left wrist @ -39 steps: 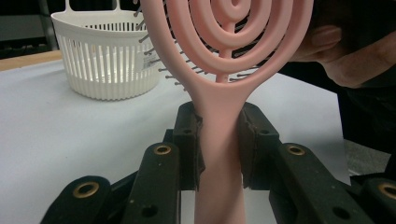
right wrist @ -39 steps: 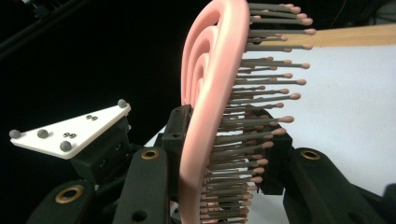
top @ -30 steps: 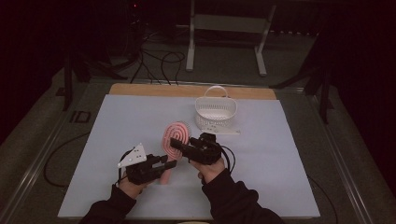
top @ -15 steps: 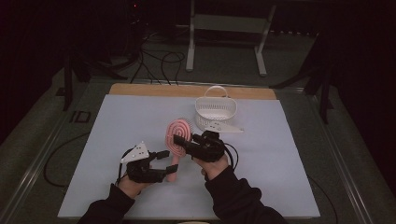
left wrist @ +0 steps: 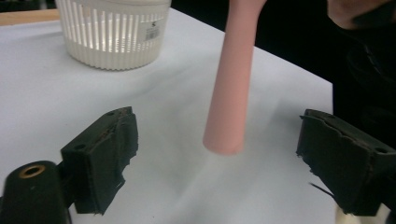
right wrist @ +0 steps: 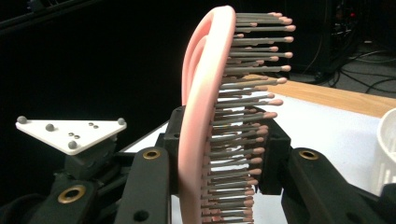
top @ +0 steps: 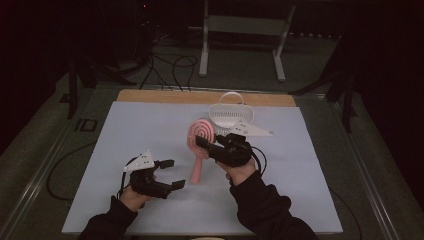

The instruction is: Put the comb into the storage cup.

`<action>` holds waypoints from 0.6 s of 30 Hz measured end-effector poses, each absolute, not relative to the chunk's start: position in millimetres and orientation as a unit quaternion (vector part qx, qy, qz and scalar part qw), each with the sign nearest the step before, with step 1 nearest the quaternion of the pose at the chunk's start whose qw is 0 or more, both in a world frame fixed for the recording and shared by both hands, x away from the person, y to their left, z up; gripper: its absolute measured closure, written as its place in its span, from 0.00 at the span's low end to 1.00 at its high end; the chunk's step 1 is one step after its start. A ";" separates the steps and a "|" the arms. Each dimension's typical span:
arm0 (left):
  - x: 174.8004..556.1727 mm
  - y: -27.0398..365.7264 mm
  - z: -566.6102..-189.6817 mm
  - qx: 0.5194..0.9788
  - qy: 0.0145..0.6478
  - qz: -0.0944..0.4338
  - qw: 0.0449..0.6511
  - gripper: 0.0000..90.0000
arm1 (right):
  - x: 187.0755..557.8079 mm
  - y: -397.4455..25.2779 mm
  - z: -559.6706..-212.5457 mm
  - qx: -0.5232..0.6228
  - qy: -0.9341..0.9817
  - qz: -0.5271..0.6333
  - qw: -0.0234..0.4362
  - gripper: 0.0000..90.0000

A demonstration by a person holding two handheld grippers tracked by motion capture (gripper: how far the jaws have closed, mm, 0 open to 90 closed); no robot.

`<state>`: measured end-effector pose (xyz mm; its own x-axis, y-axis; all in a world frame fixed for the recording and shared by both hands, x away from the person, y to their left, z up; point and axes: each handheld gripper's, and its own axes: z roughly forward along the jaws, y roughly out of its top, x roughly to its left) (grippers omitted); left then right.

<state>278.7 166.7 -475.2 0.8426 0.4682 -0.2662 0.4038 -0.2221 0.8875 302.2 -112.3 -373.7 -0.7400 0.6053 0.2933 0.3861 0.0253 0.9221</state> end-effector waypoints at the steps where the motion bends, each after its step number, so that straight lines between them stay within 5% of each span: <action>1: 278.5 167.3 -475.2 0.784 0.278 0.028 0.554 0.09 | 302.6 -113.6 -373.2 0.347 0.712 0.604 0.093 0.72; 5: 276.6 168.7 -475.4 0.792 0.275 0.026 0.544 0.01 | 303.5 -119.0 -373.0 0.344 0.717 0.598 0.102 0.72; 18: 266.4 182.8 -484.5 0.807 0.272 0.048 0.523 0.00 | 307.3 -135.4 -371.5 0.325 0.727 0.591 0.130 0.72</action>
